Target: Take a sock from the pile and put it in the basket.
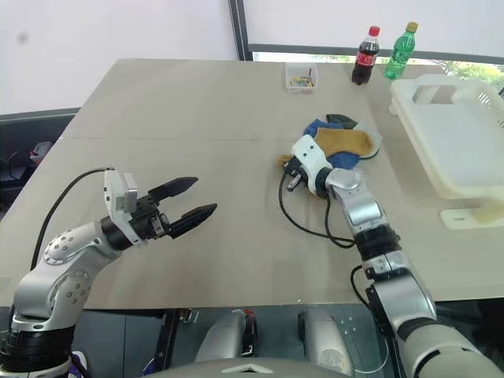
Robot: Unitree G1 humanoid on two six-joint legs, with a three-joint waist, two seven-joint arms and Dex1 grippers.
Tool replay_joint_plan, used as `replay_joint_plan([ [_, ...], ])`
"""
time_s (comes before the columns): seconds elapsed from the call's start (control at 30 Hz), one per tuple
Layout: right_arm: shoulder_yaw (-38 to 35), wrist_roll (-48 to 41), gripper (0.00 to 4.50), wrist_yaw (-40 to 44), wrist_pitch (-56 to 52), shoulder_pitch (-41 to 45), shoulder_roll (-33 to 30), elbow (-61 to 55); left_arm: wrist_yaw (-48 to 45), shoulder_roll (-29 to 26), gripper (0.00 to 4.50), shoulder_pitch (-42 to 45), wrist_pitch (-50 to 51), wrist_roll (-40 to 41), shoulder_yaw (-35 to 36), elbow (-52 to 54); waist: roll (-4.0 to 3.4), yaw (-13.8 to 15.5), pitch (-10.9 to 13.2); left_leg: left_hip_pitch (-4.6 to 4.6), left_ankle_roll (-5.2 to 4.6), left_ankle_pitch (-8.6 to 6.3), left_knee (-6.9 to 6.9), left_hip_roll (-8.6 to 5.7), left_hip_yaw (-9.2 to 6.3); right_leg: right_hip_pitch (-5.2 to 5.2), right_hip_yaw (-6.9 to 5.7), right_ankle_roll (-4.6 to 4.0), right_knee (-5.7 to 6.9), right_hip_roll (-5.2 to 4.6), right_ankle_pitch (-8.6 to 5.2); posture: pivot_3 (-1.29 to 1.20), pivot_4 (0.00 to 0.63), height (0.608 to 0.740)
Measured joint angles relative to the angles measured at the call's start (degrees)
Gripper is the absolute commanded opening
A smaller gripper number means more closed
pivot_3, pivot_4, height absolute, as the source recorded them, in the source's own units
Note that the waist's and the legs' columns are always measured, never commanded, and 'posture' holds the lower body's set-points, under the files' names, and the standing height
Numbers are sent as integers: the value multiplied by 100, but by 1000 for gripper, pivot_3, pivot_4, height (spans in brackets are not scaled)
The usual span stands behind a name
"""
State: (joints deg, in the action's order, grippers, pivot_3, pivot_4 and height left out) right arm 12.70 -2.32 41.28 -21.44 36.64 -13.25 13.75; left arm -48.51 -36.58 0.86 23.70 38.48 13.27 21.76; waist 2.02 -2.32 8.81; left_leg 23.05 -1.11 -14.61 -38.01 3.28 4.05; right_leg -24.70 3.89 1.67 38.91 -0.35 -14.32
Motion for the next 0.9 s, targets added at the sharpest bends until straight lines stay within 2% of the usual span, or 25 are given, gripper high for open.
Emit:
replay_joint_plan([
  [0.17,601,-412,26,686,-470,-859,-10,-1112,-60,-32,4500,-79,99,32,27,-21,-1,-9,1,1,0,0,0,0,1,-1,1,0,-2,5,0,0,150,740],
  [0.3,993,-762,26,1299,-695,-1236,-282,-1847,-188,-239,4500,-274,316,135,69,-31,0,-3,1,0,0,0,-4,-1,0,0,-1,1,-1,4,-2,0,150,740],
  [0.37,991,-798,635,1318,-749,-1241,-329,-1908,-201,-275,4500,-295,379,135,81,-41,0,-1,1,-1,0,0,-6,-2,1,1,-1,1,-1,5,-2,0,150,740],
  [0.43,988,-837,1543,1317,-826,-1243,-401,-2019,-222,-300,4500,-296,467,127,71,-48,0,2,1,-1,0,0,-11,-5,1,2,-1,0,-1,8,-2,0,150,740],
  [0.5,971,-855,2230,1225,-872,-1304,-431,-2218,-226,-309,4500,-276,497,107,27,-54,0,7,1,-1,0,0,-11,-5,1,2,-1,0,-1,8,-2,0,150,740],
  [0.77,425,-1457,2230,1024,-1599,-1722,-976,-3788,-120,-394,4500,19,973,-142,-430,-481,1,27,1,0,0,0,-11,-8,0,1,-2,1,-2,10,-3,0,150,740],
  [0.9,84,-1404,2230,623,-1587,-2335,-1426,-4435,-101,-241,4500,347,988,-533,-922,-959,3,42,1,6,0,0,-13,-11,0,0,1,1,-6,12,-3,0,150,740],
])
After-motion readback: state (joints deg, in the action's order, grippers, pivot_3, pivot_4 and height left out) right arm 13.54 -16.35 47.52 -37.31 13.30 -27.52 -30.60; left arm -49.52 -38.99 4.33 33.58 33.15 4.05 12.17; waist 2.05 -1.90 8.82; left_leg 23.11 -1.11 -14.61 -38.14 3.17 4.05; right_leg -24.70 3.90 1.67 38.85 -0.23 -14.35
